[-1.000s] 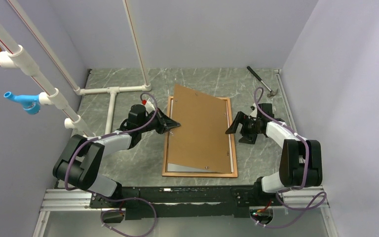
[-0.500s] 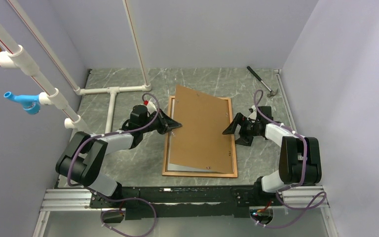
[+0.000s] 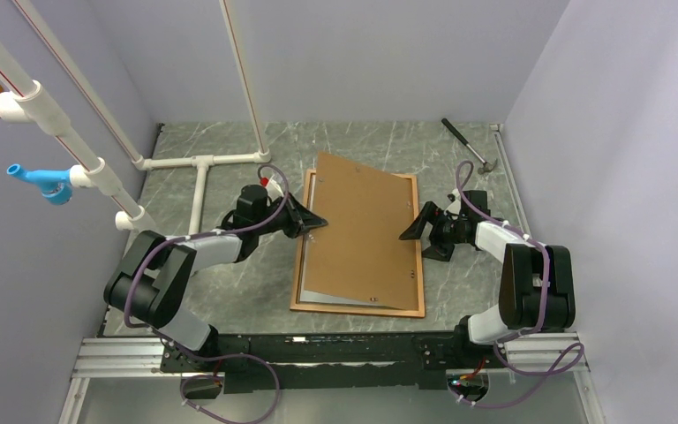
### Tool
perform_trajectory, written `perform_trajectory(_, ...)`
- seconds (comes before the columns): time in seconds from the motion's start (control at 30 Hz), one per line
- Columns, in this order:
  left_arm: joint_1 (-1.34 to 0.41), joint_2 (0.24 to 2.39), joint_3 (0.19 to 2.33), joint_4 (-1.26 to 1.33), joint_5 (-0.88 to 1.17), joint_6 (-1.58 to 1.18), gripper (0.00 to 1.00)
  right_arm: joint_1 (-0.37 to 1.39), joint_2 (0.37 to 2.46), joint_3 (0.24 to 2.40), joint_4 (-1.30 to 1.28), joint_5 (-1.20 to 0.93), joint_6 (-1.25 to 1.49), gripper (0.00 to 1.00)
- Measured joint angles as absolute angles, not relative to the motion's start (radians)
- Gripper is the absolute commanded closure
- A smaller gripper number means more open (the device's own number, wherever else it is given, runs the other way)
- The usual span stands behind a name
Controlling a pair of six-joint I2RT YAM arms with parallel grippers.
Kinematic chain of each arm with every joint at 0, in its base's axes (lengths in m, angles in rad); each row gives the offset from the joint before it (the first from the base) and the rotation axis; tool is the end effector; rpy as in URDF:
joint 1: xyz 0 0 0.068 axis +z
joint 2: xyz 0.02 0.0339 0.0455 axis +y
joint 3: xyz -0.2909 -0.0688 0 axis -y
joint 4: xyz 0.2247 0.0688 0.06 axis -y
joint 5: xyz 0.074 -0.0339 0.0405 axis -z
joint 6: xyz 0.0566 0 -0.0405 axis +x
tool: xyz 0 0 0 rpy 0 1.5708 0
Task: Put the photo into the frame
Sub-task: Place the photo frame item in the photo frame.
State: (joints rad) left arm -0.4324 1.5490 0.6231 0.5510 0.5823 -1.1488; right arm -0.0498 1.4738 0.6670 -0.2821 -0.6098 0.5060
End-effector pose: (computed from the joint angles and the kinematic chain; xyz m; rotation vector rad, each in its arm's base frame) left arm 0.2680 -0.1580 0.2164 -0.3508 2.2183 -1.5292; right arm 0.2477 0.0201 0.1756 0.5305 2.6072 0.9606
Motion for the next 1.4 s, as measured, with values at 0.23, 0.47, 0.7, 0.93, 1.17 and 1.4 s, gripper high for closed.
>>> perform_trajectory(0.23, -0.436, 1.549, 0.677, 0.456, 0.577, -1.091, 0.83, -0.051, 1.474, 0.667, -0.281, -0.607, 0.506, 0.07)
perform_trajectory(0.47, -0.45, 1.549, 0.726, 0.324, 0.564, -0.993, 0.5, -0.05, 1.474, 0.667, -0.281, -0.611, 0.506, 0.07)
perform_trajectory(0.7, -0.457, 1.555, 0.758, 0.224, 0.549, -0.918, 0.32, -0.049, 1.474, 0.667, -0.282, -0.616, 0.506, 0.07)
perform_trajectory(0.93, -0.472, 1.576, 0.805, 0.106, 0.511, -0.85, 0.21, -0.049, 1.474, 0.667, -0.282, -0.622, 0.506, 0.07)
perform_trajectory(1.17, -0.501, 1.627, 0.88, -0.016, 0.447, -0.789, 0.17, -0.049, 1.474, 0.667, -0.282, -0.621, 0.506, 0.07)
perform_trajectory(1.4, -0.549, 1.666, 0.984, -0.186, 0.343, -0.718, 0.12, -0.049, 1.474, 0.667, -0.282, -0.62, 0.505, 0.06)
